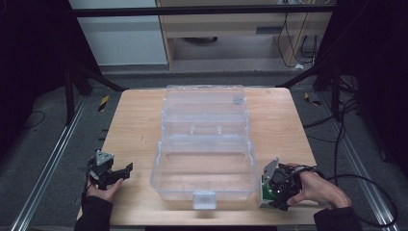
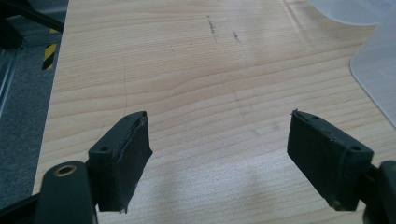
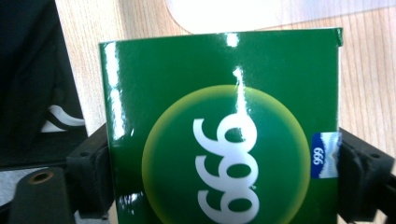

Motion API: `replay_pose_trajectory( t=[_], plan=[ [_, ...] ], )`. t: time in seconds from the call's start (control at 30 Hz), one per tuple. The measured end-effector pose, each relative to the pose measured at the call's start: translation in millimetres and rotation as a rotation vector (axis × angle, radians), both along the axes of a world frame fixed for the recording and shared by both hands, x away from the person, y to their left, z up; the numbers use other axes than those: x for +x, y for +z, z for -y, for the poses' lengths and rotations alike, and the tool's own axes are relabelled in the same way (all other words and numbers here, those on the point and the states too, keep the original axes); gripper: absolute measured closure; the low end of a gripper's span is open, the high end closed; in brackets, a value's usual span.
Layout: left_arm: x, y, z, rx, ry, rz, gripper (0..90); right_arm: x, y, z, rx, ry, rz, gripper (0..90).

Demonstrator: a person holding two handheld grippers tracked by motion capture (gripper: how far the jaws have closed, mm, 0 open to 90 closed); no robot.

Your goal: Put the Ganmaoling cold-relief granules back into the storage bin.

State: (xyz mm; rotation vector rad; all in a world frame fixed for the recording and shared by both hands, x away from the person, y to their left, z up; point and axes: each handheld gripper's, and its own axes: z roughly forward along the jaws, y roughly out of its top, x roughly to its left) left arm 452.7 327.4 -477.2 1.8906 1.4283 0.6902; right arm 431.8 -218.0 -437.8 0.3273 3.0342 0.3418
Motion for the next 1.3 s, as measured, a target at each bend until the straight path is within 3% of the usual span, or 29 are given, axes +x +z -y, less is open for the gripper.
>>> replay_pose_trajectory(
  t=[0.23,0.47,0.9,1.3],
  plan=[
    [0.0,0.0,-0.1,0.000,0.001,0.001,20.7,-0.7,3.0,3.1,0.003,-0.023,-0.006,15.6],
    [0.0,-0.1,0.5,0.000,0.001,0.000,20.9,-5.9,18.9,11.5,0.040,-0.066,0.014,15.7],
    [-0.2,0.2,0.6,0.000,0.001,0.000,21.1,-15.2,65.6,18.4,0.087,-0.118,0.044,15.8],
    [-0.2,0.3,0.4,0.000,0.000,0.001,21.2,-15.1,101.3,14.2,0.107,-0.113,0.086,15.9]
  ],
)
